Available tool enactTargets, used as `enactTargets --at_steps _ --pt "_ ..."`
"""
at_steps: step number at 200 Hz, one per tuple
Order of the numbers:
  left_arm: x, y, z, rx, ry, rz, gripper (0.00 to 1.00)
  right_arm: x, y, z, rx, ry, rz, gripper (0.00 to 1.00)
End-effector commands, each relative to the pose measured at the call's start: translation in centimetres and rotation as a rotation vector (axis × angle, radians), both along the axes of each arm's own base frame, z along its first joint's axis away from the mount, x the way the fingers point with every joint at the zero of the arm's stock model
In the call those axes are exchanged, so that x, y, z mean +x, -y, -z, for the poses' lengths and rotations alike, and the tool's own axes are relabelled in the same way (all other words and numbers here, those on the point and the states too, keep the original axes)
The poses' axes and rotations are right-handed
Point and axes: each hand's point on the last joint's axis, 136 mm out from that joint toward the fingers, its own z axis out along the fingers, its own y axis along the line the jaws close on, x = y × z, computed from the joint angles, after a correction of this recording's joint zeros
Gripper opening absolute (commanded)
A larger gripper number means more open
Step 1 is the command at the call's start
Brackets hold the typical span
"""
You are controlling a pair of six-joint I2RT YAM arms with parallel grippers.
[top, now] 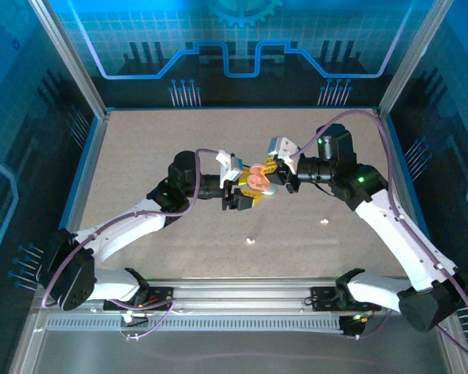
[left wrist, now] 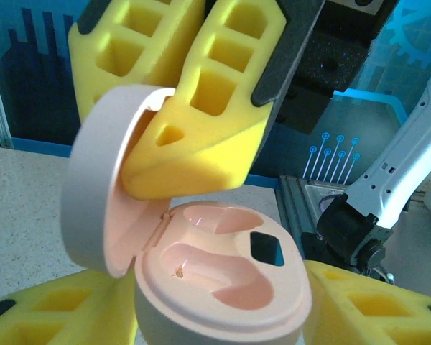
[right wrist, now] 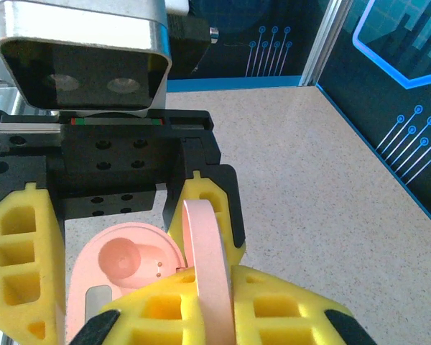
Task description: Insert the wireless bluetooth earbuds into the charging case
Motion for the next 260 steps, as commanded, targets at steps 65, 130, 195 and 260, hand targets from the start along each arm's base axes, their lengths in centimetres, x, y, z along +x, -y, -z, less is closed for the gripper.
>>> enactTargets --at_steps 65,130,195,260 --pt "0.3 0.6 -1.83 -0.023 0.053 0.0 0.55 -0.32 -0.26 -0.56 0.012 0.021 0.002 0.09" --pt "0.27 0.56 -1.61 -0.012 0.055 0.001 0.57 -0.37 -0.2 -0.91 0.027 0.03 0.009 0.09" --pt "0.33 0.57 -1.4 -0.005 0.055 0.0 0.6 -0.13 -0.18 -0.87 0.031 0.015 0.022 0.09" --pt "0.29 0.58 -1.41 -0.004 0.059 0.0 0.5 -0.11 -0.15 -0.85 0.031 0.009 0.021 0.09"
